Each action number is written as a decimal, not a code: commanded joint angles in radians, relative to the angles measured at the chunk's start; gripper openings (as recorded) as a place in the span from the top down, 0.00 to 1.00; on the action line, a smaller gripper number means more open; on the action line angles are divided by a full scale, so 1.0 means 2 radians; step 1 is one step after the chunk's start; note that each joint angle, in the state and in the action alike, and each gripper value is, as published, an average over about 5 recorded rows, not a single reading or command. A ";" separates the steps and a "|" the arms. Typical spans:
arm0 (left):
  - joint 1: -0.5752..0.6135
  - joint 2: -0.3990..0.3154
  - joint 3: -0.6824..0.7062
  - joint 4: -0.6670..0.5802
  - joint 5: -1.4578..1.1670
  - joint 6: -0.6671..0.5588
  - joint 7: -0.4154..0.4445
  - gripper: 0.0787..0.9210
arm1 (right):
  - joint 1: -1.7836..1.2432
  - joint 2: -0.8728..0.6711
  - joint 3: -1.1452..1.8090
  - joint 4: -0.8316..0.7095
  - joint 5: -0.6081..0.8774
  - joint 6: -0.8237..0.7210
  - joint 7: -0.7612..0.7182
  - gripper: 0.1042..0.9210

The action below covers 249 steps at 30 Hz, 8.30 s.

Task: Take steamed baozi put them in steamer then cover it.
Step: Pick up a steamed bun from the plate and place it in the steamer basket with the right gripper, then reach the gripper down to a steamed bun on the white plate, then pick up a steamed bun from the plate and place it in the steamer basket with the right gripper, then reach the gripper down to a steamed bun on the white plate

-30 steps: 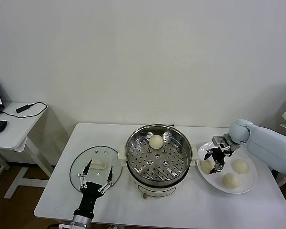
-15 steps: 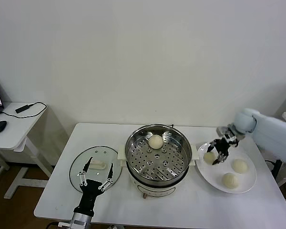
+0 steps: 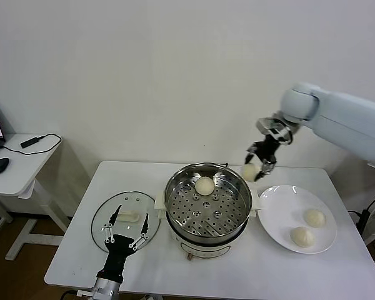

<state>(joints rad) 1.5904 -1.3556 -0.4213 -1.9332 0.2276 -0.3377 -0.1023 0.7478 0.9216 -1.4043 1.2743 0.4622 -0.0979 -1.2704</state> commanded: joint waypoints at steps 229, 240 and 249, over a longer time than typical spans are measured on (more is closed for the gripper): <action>0.006 0.000 -0.008 0.005 0.004 -0.012 -0.029 0.12 | -0.058 -0.140 0.125 0.006 -0.120 0.112 -0.013 0.12; 0.007 0.001 -0.008 0.005 0.002 -0.011 -0.030 0.12 | -0.178 -0.180 0.149 -0.165 -0.157 0.093 0.004 0.12; 0.011 0.001 -0.008 0.007 0.003 -0.010 -0.030 0.12 | -0.304 -0.161 0.243 -0.246 -0.238 0.112 0.028 0.12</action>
<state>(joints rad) 1.6108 -1.3541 -0.4367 -1.9199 0.2323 -0.3597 -0.1617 0.3435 0.6215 -1.0445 0.9859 0.0719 0.1619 -1.2347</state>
